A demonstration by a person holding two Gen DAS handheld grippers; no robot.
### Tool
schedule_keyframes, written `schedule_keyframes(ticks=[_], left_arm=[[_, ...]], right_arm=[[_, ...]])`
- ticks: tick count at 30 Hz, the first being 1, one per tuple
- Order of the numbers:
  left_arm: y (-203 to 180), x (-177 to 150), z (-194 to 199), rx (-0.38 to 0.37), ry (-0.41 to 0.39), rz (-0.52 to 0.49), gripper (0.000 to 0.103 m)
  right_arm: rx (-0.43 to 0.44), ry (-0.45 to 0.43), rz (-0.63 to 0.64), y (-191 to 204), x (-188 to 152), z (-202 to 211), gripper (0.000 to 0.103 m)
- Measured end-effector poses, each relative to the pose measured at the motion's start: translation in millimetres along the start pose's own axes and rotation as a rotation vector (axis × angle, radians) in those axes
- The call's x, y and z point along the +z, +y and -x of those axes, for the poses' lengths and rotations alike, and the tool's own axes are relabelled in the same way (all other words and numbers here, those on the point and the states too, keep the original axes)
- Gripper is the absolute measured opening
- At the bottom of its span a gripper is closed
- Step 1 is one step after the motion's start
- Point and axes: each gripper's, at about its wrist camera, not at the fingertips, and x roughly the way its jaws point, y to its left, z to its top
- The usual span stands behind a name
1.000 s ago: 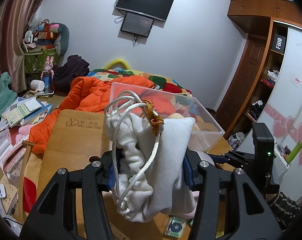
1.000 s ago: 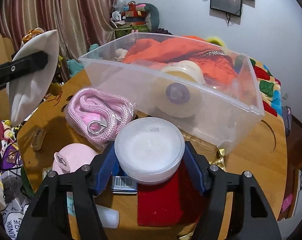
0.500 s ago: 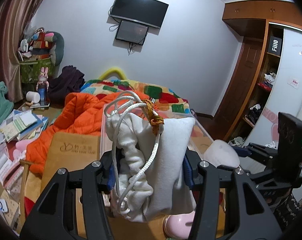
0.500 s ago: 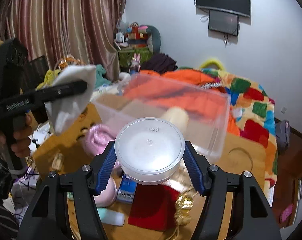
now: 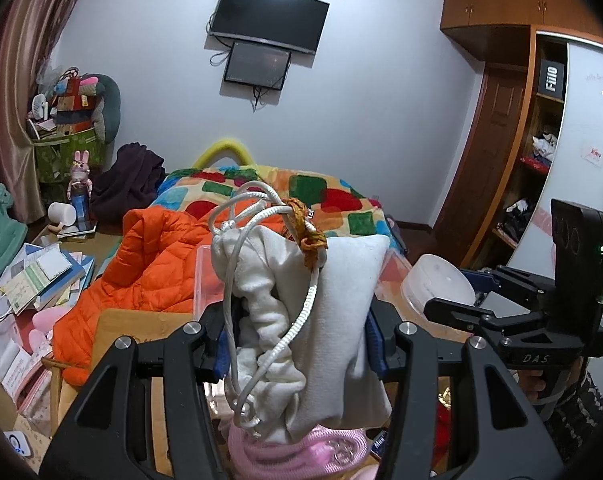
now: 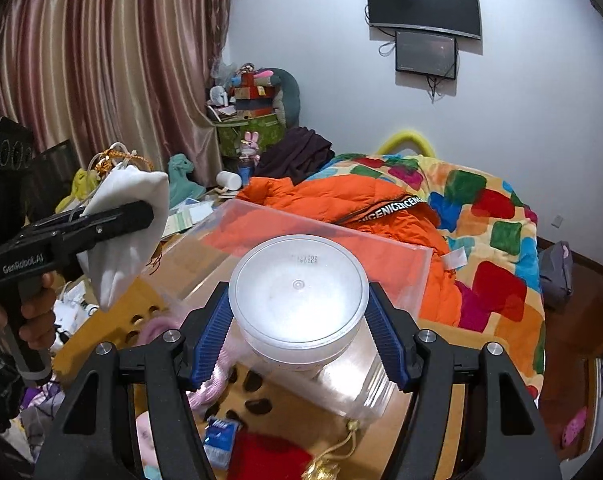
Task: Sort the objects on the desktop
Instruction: 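Carry the white container with right into the box while left carries the bag there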
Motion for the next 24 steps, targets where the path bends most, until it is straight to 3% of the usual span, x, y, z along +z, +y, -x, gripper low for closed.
schedule_keyframes(ticks=[9,24], left_arm=[[1,-3,-39,-0.002,0.056,-0.015,0.051],[-13,-12,-89,0.021,0.174,-0.069,0.051]], right_arm=[[-0.023,0.06,-0.016,-17,-5,-30,0.062],[-0.097,0.074,0.032,-26,-9,-48,0.062]])
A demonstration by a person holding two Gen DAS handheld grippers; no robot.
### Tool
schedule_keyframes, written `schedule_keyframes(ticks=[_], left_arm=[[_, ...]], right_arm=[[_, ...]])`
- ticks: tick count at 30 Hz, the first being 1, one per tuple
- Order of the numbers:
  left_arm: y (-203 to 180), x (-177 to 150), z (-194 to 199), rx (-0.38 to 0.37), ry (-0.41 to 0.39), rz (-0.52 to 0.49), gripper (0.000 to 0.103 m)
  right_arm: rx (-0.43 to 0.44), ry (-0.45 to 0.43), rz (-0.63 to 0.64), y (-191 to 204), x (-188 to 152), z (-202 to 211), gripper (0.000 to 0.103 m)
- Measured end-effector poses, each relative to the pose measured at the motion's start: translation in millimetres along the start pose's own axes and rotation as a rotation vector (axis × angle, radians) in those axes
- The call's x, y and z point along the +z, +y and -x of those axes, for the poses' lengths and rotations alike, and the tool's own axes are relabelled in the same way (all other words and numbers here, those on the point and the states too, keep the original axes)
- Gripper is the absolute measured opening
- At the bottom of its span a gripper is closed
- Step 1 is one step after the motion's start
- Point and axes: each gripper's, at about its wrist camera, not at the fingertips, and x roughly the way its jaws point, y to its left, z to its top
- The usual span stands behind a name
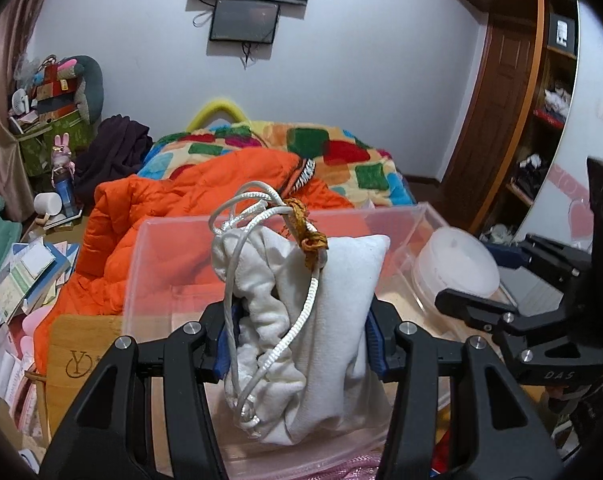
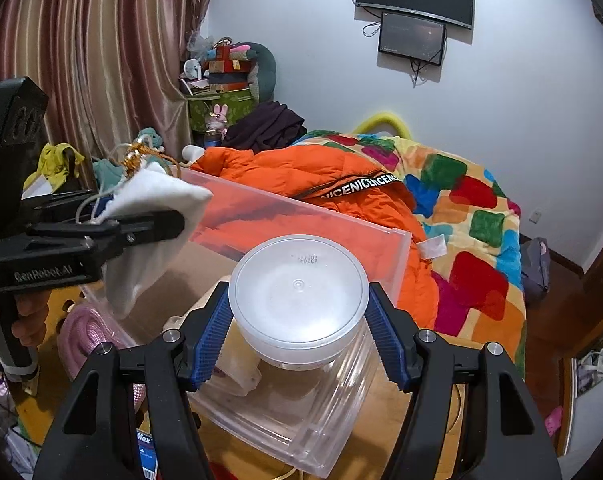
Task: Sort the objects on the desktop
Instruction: 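Carry the white container with right into the box while left carries the bag there, then open the left gripper to drop the bag in the box while right releases the container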
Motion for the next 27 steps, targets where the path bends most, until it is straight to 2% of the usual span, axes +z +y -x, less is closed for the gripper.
schedule_keyframes(ticks=[4,13,23,27], left_arm=[[-6,-5,-11,0.003,0.046,-0.02,0.051],[-11,-8,-21,0.01,0.081,-0.03,0.051],[0,-11,-23,0.007,0.11,0.009,0.052],[-3,-12,-22,0.029,0.106,-0.013,0.052]], right_arm=[[-0.011,0.019,0.023,1,-2,-6,0.062],[-0.068,0.072,0.117,14,-1,-16,0.062],[-0.067,0.122,0.11,16,6,-22,0.063],[-0.068,0.12,0.108,18,7,-22,0.063]])
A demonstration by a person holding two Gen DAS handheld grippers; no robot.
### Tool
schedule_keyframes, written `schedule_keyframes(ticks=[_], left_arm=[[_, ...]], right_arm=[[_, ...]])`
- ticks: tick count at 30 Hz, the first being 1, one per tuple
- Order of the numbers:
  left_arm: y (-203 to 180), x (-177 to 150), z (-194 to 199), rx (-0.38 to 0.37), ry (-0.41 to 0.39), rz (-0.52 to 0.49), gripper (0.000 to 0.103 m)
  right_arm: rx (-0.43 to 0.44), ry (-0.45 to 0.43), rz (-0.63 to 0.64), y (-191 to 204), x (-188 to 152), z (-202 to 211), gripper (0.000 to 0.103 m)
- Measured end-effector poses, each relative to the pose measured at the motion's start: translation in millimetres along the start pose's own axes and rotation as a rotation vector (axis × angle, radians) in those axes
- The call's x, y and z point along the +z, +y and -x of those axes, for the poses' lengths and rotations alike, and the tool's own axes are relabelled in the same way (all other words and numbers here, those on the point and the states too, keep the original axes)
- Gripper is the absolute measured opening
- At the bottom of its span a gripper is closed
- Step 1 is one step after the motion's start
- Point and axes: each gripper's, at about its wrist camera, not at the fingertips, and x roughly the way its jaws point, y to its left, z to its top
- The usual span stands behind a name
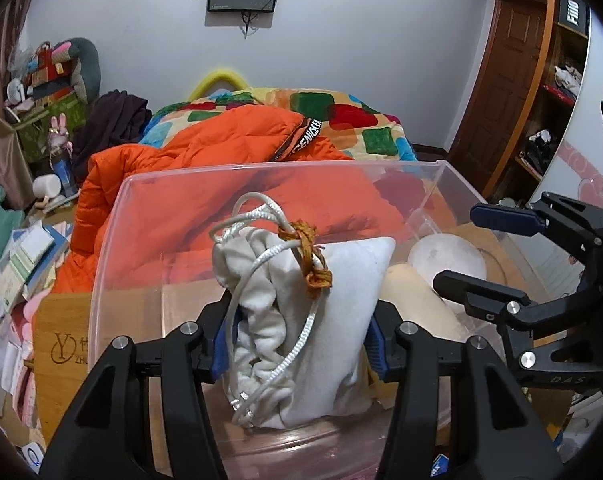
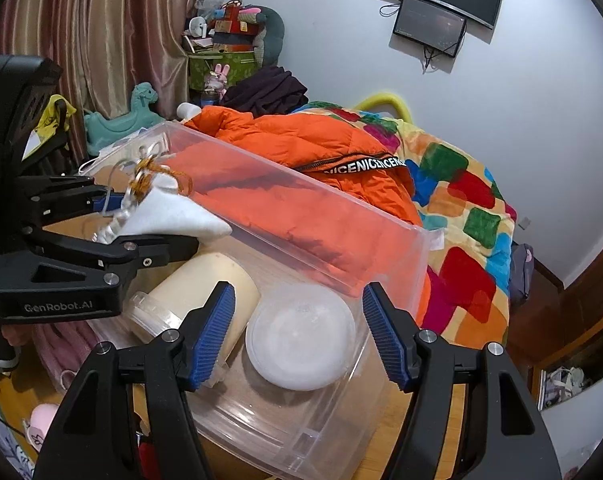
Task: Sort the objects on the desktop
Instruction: 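Open the left gripper to drop the bag in the box while right releases the container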
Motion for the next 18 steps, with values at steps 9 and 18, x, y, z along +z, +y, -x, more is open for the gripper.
schedule_keyframes(ticks=[9,18], left_arm=[[-1,3,8,-0.021,-0.007,0.008,0.067],[-13,8,38,0.001,-0.078,-0.029,0.079]], right_arm=[[-0.025,0.0,0.01,5,-4,6,0.074],[-0.043,-0.015,0.02,10,-9,20,0.075]])
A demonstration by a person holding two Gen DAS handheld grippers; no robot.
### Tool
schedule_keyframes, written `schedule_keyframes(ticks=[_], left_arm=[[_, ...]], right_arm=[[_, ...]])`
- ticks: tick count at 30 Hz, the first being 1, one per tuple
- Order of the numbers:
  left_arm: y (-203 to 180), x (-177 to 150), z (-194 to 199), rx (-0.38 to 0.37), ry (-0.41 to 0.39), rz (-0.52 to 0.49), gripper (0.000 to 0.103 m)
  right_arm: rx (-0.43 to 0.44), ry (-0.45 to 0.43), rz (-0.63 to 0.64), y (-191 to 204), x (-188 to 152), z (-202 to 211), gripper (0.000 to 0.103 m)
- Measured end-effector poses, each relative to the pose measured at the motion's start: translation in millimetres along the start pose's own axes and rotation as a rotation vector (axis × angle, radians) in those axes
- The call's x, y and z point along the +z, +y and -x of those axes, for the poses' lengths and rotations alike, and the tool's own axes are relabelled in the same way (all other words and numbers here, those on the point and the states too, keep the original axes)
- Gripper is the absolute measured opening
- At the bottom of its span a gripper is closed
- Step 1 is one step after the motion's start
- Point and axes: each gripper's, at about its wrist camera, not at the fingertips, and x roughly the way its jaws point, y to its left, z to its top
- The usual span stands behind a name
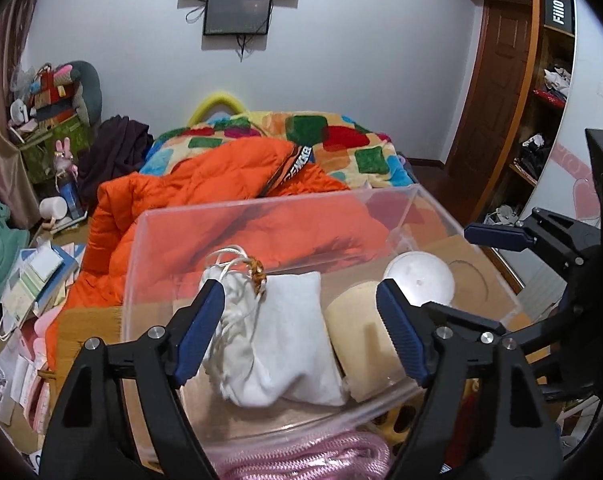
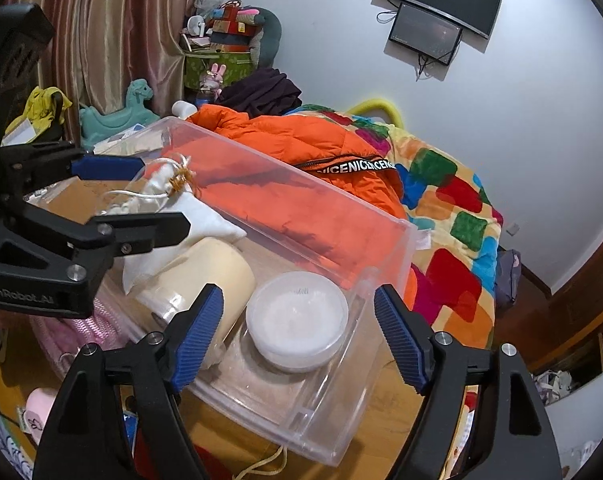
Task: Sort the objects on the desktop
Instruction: 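Open the left gripper to drop the bag in the box while right releases the container, then grasp the wooden eraser block with left while right grasps the red velvet pouch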
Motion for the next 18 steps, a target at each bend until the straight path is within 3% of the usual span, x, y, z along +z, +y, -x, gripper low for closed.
schedule_keyframes(ticks=[3,12,18], left_arm=[[-3,0,11,0.006,-0.021,-0.009,0.082],[-3,-11,64,0.016,-0.094,0.0,0.09],[4,-34,98,0.066,-0.124,-0.003,0.092]], right_arm=[[0.002,-0.012,-0.021,-1,-3,9,0.084],[-0.014,-0.071,-0.102,-5,-18,50,0.087],[-0.044,-0.139,-0.154,-10,-36,84,0.098]])
